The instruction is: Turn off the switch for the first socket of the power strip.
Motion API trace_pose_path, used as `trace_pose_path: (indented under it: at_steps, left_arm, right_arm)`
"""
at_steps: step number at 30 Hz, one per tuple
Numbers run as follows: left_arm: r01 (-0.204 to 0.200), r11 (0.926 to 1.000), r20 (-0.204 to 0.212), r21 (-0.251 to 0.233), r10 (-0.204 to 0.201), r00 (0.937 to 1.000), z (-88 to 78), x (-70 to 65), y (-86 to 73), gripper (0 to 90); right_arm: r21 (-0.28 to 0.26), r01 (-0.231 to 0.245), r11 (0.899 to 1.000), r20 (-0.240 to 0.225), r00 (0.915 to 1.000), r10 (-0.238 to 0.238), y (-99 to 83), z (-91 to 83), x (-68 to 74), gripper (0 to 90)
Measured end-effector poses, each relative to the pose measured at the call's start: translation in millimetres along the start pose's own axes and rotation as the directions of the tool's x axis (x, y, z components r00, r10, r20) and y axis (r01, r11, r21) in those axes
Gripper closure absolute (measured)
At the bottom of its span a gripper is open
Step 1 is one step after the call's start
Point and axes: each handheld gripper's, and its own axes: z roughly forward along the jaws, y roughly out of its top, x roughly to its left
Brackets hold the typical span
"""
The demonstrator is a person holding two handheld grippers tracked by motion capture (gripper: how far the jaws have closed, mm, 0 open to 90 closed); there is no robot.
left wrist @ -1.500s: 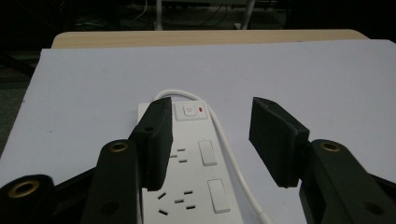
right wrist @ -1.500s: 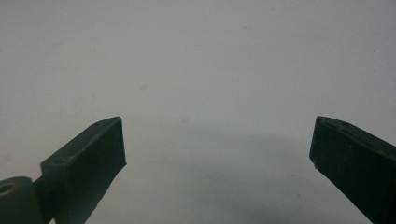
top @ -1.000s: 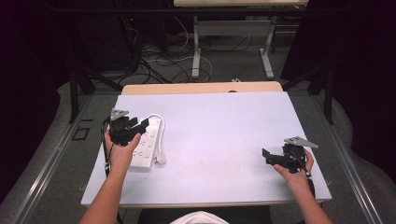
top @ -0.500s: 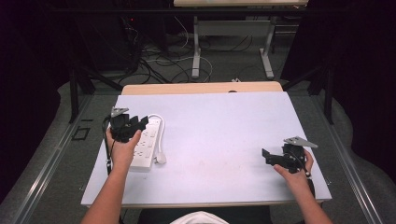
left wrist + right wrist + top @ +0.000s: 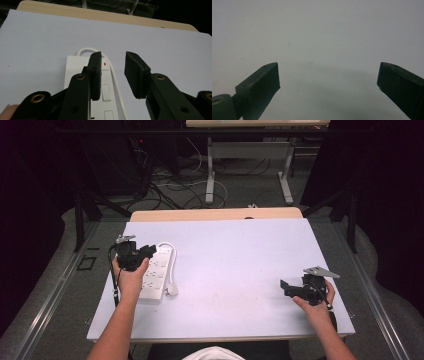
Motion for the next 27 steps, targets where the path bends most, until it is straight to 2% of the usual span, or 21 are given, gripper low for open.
trace_pose_path:
  at_steps: [8,10,21,27]
  left_arm:
    - [0.024,0.9995,-0.002,0.022,-0.024,0.9997,6.0,2.8,-3.1,72.4]
    - [0.023,0.9989,-0.001,0.041,-0.023,0.9997,6.5,3.3,-3.3,74.0]
    - [0.023,0.9973,-0.003,0.07,-0.023,0.9997,14.1,2.7,-6.2,81.7]
    - [0.032,0.9921,-0.001,0.121,-0.032,0.9995,18.4,2.1,-7.5,84.7]
  right_arm:
    - [0.004,-0.002,1.0,-0.002,1.0,0.002,0.0,0.3,-0.6,3.6]
    - [0.006,-0.007,1.0,-0.002,1.0,0.007,-0.1,0.4,-0.1,3.6]
    - [0.007,-0.003,1.0,-0.004,1.0,0.003,-0.3,0.8,-0.2,3.6]
    - [0.006,0.0,1.0,-0.004,1.0,0.0,-0.4,0.9,-0.4,3.6]
